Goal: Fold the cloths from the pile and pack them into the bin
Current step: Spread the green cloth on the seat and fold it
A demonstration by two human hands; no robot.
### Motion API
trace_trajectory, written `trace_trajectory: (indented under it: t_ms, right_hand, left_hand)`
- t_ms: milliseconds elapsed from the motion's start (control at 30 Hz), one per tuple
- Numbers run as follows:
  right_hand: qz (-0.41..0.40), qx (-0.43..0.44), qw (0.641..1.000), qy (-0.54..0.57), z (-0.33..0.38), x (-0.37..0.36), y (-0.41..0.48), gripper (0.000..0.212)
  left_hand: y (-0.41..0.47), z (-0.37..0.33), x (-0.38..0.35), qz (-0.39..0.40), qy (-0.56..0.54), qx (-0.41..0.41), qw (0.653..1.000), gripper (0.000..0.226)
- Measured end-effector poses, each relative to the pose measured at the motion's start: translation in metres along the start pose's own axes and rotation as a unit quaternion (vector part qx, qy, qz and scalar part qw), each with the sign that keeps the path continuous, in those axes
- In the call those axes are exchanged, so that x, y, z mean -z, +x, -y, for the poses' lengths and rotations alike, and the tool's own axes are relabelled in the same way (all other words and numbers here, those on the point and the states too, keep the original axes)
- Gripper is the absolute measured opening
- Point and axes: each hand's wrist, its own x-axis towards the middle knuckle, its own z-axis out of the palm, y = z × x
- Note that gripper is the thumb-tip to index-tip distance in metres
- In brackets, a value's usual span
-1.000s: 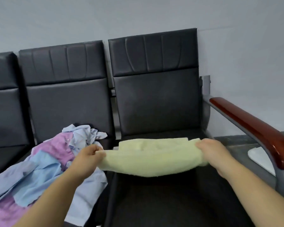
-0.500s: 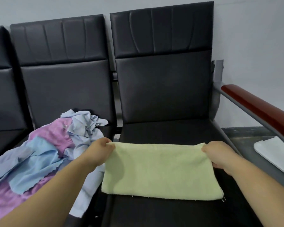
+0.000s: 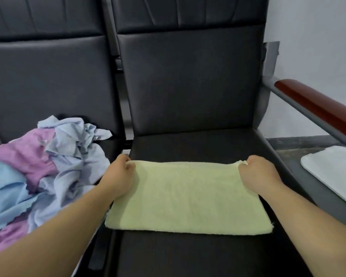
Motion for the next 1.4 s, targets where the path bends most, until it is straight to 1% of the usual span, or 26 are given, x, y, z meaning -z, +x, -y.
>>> trace_trajectory:
  t_ms: [100, 300, 400, 467, 500, 567, 600, 667, 733, 767, 800, 833, 867, 933, 967, 1033, 1100, 1167, 1200, 1267, 1300, 1333, 1400]
  right_hand:
    - [-0.006, -0.001, 1.0, -0.016, -0.003, -0.004, 0.005, 0.017]
    - [-0.029, -0.001, 0.999, -0.036, -0.004, -0.012, 0.01, 0.025]
    - [-0.051, 0.001, 0.998, -0.036, -0.002, -0.012, 0.005, 0.021]
    - [-0.057, 0.001, 0.998, -0.022, -0.001, -0.011, -0.001, 0.018]
    - [-0.054, 0.001, 0.998, -0.019, 0.001, -0.01, -0.005, 0.02]
    - [-0.044, 0.01, 0.999, -0.03, 0.004, -0.007, -0.015, 0.031]
    - [-0.045, 0.019, 0.998, -0.049, 0.006, -0.006, -0.02, 0.037]
    - [-0.061, 0.04, 0.991, -0.109, 0.01, -0.004, -0.031, 0.042]
    - [-0.064, 0.067, 0.985, -0.145, 0.015, -0.002, -0.041, 0.035]
    - [-0.047, 0.081, 0.984, -0.149, 0.017, -0.002, -0.045, 0.028]
    - [-0.021, 0.093, 0.984, -0.151, 0.018, -0.003, -0.048, 0.02]
    - [0.009, 0.097, 0.982, -0.159, 0.018, -0.003, -0.052, 0.011]
    - [0.037, 0.097, 0.979, -0.175, 0.018, -0.002, -0.055, 0.007]
    - [0.076, 0.093, 0.972, -0.204, 0.017, 0.0, -0.061, 0.015]
    - [0.089, 0.092, 0.969, -0.212, 0.017, 0.004, -0.065, 0.017]
    - [0.116, 0.093, 0.962, -0.228, 0.019, 0.011, -0.077, 0.017]
    - [0.161, 0.103, 0.95, -0.248, 0.021, 0.016, -0.094, 0.016]
    - [0.217, 0.14, 0.93, -0.262, 0.022, 0.016, -0.115, 0.017]
    - [0.24, 0.164, 0.92, -0.261, 0.022, 0.013, -0.125, 0.019]
    - [0.263, 0.208, 0.909, -0.249, 0.022, 0.009, -0.145, 0.022]
    - [0.262, 0.226, 0.907, -0.241, 0.022, 0.008, -0.153, 0.023]
    - [0.255, 0.241, 0.908, -0.229, 0.022, 0.007, -0.158, 0.022]
    - [0.241, 0.254, 0.916, -0.197, 0.019, 0.005, -0.162, 0.019]
  left_hand:
    - [0.005, 0.003, -0.005, 0.001, -0.006, -0.003, 1.0, 0.015]
    - [0.005, 0.0, -0.007, -0.007, 0.016, 0.0, 1.0, 0.018]
    - [0.001, -0.005, -0.011, -0.025, 0.019, 0.018, 0.999, 0.018]
    - [-0.006, -0.009, -0.011, -0.019, 0.012, 0.035, 0.999, 0.025]
    - [-0.009, -0.012, -0.011, -0.013, 0.008, 0.039, 0.999, 0.032]
    - [-0.019, -0.015, -0.008, -0.012, 0.0, 0.039, 0.999, 0.048]
    - [-0.024, -0.016, -0.007, -0.016, 0.013, 0.036, 0.999, 0.056]
    - [-0.038, -0.022, -0.004, -0.024, 0.083, 0.034, 0.996, 0.066]
    - [-0.054, -0.034, -0.003, -0.024, 0.162, 0.012, 0.986, 0.061]
    - [-0.062, -0.041, -0.004, -0.015, 0.176, -0.013, 0.984, 0.055]
    - [-0.071, -0.049, -0.006, 0.005, 0.166, -0.043, 0.985, 0.047]
    - [-0.081, -0.059, -0.008, 0.034, 0.138, -0.071, 0.987, 0.039]
    - [-0.091, -0.067, -0.011, 0.069, 0.107, -0.091, 0.988, 0.032]
    - [-0.115, -0.083, -0.019, 0.121, 0.085, -0.129, 0.981, 0.024]
    - [-0.124, -0.087, -0.022, 0.132, 0.101, -0.151, 0.974, 0.024]
    - [-0.132, -0.092, -0.027, 0.136, 0.158, -0.177, 0.962, 0.032]
    - [-0.126, -0.089, -0.024, 0.141, 0.208, -0.161, 0.954, 0.041]
    - [-0.12, -0.084, -0.018, 0.152, 0.247, -0.131, 0.948, 0.048]
    - [-0.121, -0.08, -0.016, 0.145, 0.275, -0.12, 0.943, 0.051]
    - [-0.128, -0.073, -0.013, 0.114, 0.322, -0.105, 0.934, 0.053]
    - [-0.135, -0.071, -0.012, 0.116, 0.315, -0.098, 0.937, 0.052]
    - [-0.142, -0.07, -0.01, 0.134, 0.287, -0.093, 0.944, 0.052]
    - [-0.159, -0.067, -0.005, 0.195, 0.186, -0.091, 0.959, 0.052]
